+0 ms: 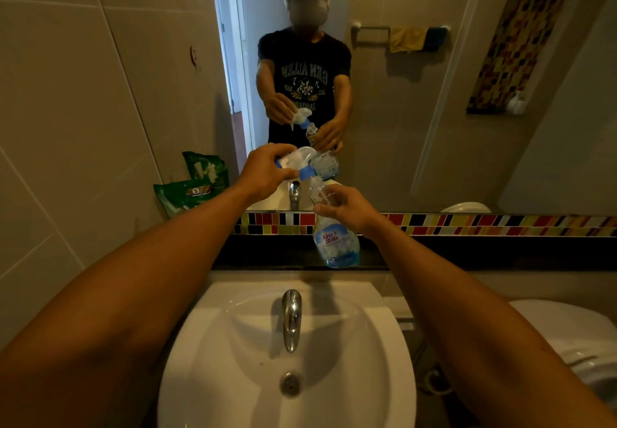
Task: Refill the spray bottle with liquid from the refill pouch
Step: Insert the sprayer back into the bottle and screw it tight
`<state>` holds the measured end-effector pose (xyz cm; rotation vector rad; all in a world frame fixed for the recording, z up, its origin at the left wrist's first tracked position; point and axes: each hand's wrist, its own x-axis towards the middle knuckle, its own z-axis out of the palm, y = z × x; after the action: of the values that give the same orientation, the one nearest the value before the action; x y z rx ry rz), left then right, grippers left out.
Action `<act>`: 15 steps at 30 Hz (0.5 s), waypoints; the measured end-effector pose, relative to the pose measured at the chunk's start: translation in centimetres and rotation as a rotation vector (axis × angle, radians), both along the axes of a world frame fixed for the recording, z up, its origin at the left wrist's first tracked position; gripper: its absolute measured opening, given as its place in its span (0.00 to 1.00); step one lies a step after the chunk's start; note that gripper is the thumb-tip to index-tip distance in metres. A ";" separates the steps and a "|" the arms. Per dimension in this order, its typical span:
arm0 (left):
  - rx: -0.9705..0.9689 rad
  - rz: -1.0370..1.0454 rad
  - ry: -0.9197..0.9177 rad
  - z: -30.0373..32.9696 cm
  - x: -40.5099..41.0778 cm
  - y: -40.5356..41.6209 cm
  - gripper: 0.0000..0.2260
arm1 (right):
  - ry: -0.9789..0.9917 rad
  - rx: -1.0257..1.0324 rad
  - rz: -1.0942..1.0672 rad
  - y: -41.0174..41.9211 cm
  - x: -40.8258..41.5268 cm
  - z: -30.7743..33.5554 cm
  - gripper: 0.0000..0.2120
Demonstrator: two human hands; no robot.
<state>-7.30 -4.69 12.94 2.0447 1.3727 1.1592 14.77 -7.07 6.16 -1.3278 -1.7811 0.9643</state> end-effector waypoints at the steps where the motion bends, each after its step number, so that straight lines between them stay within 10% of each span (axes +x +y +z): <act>1: -0.003 -0.004 -0.010 -0.2 0.1 -0.1 0.25 | -0.004 -0.002 -0.002 0.0 -0.1 0.0 0.16; 15: -0.084 -0.111 -0.096 -1.2 0.7 0.3 0.25 | 0.033 -0.032 -0.009 0.0 -1.0 -0.6 0.16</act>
<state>-6.60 -4.41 11.70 1.9547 1.2250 1.1183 13.81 -7.04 5.55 -1.3317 -1.7399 1.0082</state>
